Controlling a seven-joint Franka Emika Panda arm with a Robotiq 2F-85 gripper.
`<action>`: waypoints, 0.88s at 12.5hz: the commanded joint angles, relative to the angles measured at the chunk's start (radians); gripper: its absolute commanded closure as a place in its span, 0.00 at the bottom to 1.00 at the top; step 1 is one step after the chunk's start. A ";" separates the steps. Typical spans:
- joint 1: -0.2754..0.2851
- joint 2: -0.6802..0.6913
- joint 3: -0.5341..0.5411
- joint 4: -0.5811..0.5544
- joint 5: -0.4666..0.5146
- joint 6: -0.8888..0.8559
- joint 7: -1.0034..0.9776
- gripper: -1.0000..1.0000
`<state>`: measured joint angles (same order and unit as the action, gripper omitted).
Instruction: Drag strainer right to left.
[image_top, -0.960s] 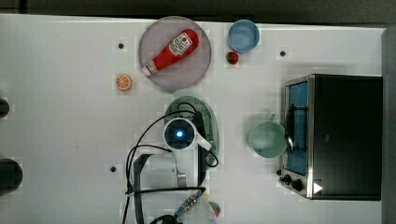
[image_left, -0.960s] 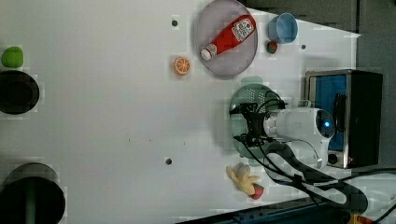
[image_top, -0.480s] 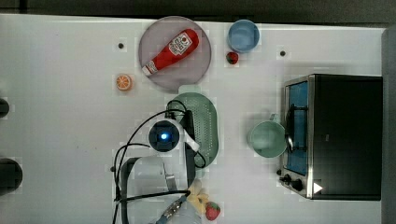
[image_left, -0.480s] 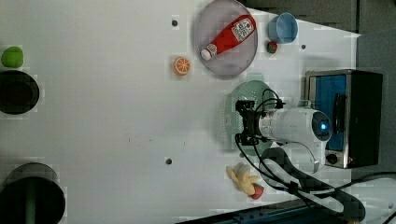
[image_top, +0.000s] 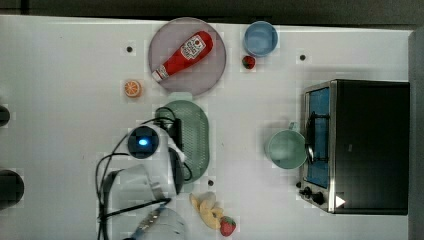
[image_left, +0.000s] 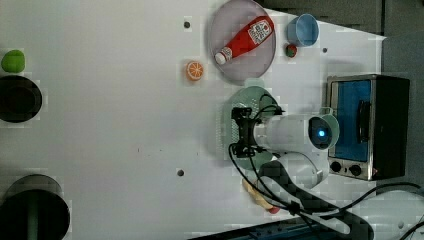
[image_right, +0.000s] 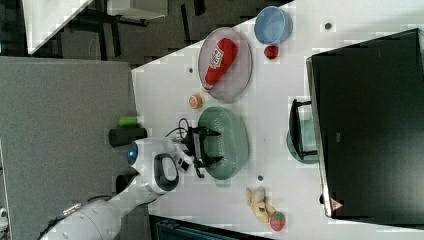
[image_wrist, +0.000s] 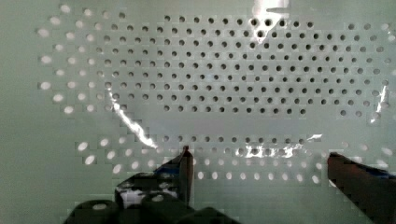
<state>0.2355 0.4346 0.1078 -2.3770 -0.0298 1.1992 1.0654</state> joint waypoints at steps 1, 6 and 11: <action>0.053 0.021 0.057 0.061 0.008 -0.042 0.141 0.00; 0.141 0.077 0.061 0.175 0.012 -0.098 0.218 0.00; 0.217 0.125 0.062 0.259 0.073 -0.105 0.256 0.00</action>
<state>0.4331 0.5718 0.1322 -2.1348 0.0144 1.0996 1.2646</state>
